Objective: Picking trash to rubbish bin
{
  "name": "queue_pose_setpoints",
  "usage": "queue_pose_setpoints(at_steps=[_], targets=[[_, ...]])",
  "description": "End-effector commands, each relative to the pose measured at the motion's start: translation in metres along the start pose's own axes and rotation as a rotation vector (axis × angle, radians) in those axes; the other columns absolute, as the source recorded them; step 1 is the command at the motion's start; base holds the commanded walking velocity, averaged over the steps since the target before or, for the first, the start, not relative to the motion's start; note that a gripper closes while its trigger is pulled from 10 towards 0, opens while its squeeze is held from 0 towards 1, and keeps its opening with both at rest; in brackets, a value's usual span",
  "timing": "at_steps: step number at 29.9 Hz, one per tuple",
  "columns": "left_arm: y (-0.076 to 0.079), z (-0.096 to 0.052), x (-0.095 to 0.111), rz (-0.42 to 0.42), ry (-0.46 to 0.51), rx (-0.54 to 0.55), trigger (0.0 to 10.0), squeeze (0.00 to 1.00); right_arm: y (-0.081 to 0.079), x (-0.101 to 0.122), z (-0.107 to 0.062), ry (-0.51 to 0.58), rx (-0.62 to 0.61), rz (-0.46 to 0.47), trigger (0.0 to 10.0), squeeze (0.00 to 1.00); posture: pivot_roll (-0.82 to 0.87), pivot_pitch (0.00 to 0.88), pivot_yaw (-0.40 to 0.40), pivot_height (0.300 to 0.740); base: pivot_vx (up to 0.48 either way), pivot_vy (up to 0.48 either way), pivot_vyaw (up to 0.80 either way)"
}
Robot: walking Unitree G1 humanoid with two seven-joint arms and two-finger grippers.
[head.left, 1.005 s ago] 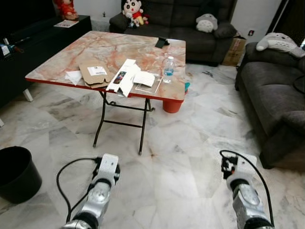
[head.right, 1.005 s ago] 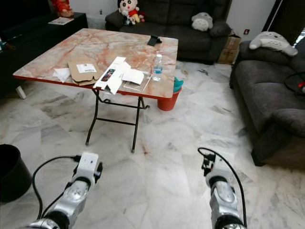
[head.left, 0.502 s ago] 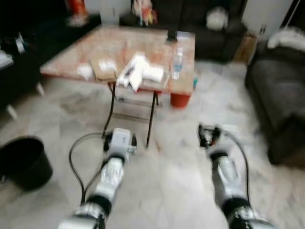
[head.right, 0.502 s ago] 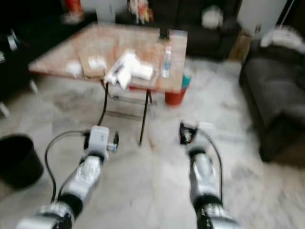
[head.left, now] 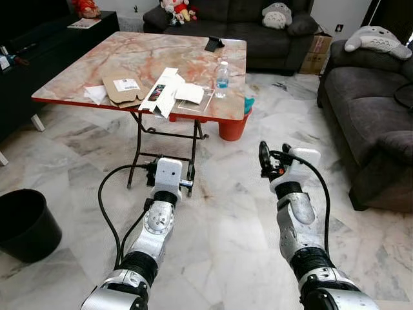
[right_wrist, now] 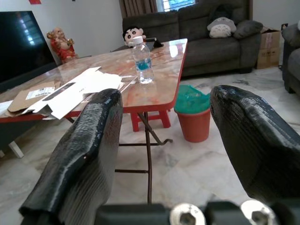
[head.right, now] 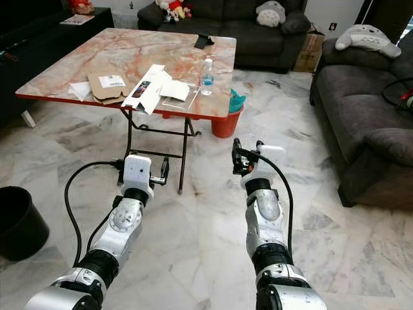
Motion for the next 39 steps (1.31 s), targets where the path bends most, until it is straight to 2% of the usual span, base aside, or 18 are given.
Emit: queue_pose_setpoints(at_steps=[1,4,10,20,25,39], targets=[[-0.003,0.003,0.006,0.009,0.025,0.008,10.0,0.00,-0.010,0.016,0.010,0.052,0.029,-0.012,10.0,0.00,0.10,0.000,-0.050,0.740,0.341,0.000,0.00],[-0.004,0.003,0.006,0.005,0.027,0.014,10.0,0.00,-0.010,0.023,0.012,0.074,0.036,-0.029,10.0,0.00,0.10,0.000,-0.055,0.740,0.341,0.000,0.62],[-0.007,0.004,0.008,0.004,0.036,0.022,10.0,0.00,-0.010,0.029,0.014,0.089,0.040,-0.001,10.0,0.00,0.10,0.000,-0.055,0.740,0.339,0.000,0.11],[-0.007,0.005,0.009,0.010,0.034,0.023,10.0,0.00,-0.016,0.029,0.015,0.078,0.052,-0.036,10.0,0.00,0.10,0.000,-0.057,0.740,0.339,0.000,0.13],[-0.008,0.005,0.008,0.010,0.031,0.022,10.0,0.00,-0.018,0.030,0.015,0.079,0.060,-0.004,10.0,0.00,0.11,0.000,-0.058,0.740,0.338,0.000,0.18],[-0.006,0.009,0.015,0.009,0.055,0.011,10.0,0.00,-0.020,0.032,0.016,0.088,0.059,0.011,10.0,0.00,0.11,0.000,-0.051,0.740,0.339,0.000,0.00]])
Point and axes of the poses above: a point about 5 cm out from each wrist's last joint towards the gripper, its own z axis pointing out of the wrist towards the gripper, its own x axis along the axis of the wrist's last joint, y = z × x, the point moved 2 cm from there along z, pointing out of the wrist towards the gripper, and after that the axes turned 12 degrees about z, right-handed, at the moved point
